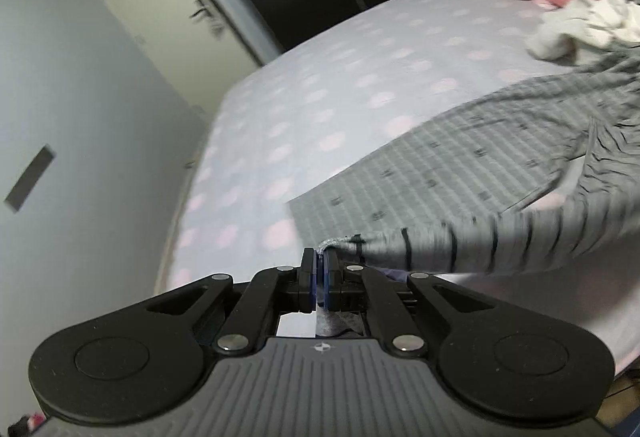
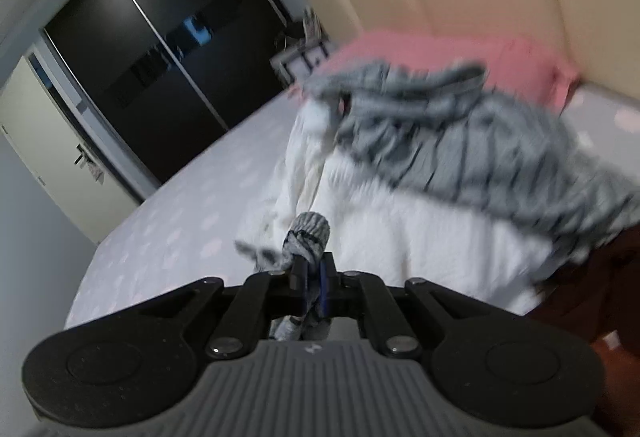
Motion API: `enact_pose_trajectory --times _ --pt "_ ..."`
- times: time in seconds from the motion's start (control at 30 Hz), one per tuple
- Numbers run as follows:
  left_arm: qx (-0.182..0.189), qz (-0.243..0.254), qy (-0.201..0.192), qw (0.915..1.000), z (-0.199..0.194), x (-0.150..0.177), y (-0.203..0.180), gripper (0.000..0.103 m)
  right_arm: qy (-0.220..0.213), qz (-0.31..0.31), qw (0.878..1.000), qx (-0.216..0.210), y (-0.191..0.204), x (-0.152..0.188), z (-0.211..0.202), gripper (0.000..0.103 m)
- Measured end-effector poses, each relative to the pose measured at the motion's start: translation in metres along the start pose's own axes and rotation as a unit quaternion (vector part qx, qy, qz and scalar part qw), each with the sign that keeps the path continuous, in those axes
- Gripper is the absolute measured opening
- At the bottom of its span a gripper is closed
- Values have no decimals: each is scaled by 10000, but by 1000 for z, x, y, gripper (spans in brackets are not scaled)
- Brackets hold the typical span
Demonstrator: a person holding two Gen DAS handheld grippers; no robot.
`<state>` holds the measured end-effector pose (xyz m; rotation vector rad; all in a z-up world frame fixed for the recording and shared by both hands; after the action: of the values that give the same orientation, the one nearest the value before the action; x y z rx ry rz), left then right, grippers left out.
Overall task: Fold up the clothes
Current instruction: 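Lift the second grey striped pants with both grippers and lay them on the bed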
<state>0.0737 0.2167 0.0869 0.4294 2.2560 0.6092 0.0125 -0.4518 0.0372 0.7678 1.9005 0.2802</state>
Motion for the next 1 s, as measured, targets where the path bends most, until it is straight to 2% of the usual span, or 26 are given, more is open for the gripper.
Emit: enact_pose_trajectory --times 0.1,0.23,0.4,0.6,0.7,0.77,0.87,0.9,0.93,1.0 --pt "61 -1 181 9998 -5 30 16 1 -108 -80 9995 273 -18 -2 -20 7" --pt "347 -18 319 9989 -14 68 10 1 247 172 9987 416 -41 13 -28 7" --pt "472 -136 428 9979 -23 101 0 1 517 127 9967 610 -50 34 -29 7" --pt "492 -398 473 9969 -14 108 5 1 730 -194 9950 657 -40 38 -24 7" --pt "572 -438 485 9962 -8 109 0 1 1068 -494 9890 900 -42 43 -14 7" --pt "641 -235 551 9961 1 106 -11 1 1371 -514 9835 1058 -52 48 -5 9" --pt "732 55 669 9951 14 104 -26 1 1813 -675 9728 1276 -60 55 2 17" --pt "754 148 711 9945 18 103 -30 1 1909 -774 9697 1317 -61 56 2 23" --pt "762 237 743 9940 22 104 -34 1 1996 -908 9661 1359 -61 56 1 37" --pt "712 388 832 9932 29 105 -39 1 1990 -1278 9611 1427 -55 52 -5 40"
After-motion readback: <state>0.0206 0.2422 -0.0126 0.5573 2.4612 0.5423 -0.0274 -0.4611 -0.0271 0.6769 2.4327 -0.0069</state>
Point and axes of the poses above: each gripper's, at about its wrist camera, not at the fingertips, and z roughly the way its jaws point, y to its left, x to its underside, the point moved 4 cm from there along z, roughly the way its jaws point, and after that the axes turned 4 degrees about -x, right-handed, at the moved point
